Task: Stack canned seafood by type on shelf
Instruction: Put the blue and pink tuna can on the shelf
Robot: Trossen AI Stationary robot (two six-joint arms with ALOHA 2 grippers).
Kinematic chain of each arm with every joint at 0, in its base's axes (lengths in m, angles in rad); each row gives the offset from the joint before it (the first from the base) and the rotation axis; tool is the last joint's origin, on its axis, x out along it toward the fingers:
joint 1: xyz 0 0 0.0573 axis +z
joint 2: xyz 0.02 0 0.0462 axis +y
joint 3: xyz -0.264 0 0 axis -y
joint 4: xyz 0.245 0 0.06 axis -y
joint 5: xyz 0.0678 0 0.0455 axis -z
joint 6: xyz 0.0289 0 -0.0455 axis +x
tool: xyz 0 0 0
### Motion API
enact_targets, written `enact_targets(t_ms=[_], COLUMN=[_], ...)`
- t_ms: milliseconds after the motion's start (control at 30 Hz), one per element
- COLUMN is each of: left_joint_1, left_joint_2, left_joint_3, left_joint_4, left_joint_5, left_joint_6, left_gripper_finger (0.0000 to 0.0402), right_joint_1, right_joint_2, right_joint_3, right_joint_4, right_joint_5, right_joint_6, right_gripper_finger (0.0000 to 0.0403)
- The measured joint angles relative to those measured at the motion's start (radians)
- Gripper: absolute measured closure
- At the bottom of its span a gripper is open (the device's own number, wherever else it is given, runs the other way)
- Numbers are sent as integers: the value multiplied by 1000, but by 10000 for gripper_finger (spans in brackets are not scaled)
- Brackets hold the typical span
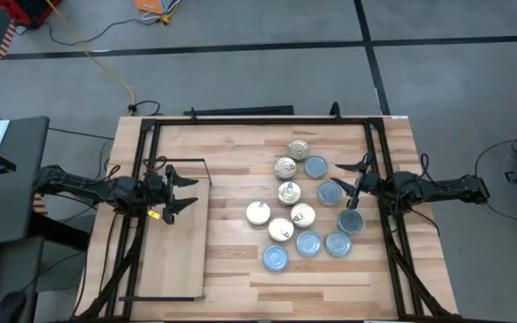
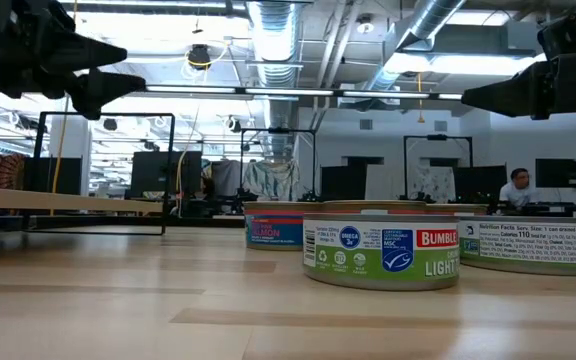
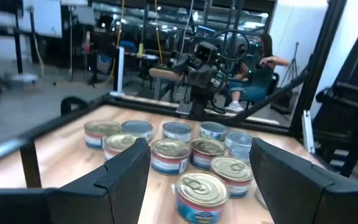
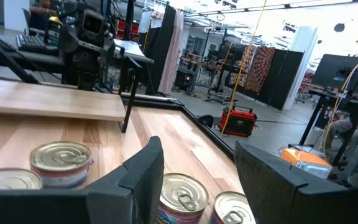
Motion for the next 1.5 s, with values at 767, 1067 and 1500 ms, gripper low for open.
enact_targets(t_ms=[767, 1067, 1500], left_joint_1=[0, 0, 70], left_joint_2=[0, 88, 664], left_joint_3=[37, 289, 618], left_joint_4=[20, -209, -266], left_joint_5=[-223, -123, -1], left_joint_6=[-271, -105, -18], left_gripper_finger=[137, 137, 137], right_joint_1=[-59, -146, -189], right_joint_2=[74, 296, 407], right_joint_3=[29, 36, 58], right_joint_4=[148, 244, 303], right_joint_5=[-82, -144, -293], right_joint_6=[384, 448, 560], right_gripper_finger=[182, 196, 197])
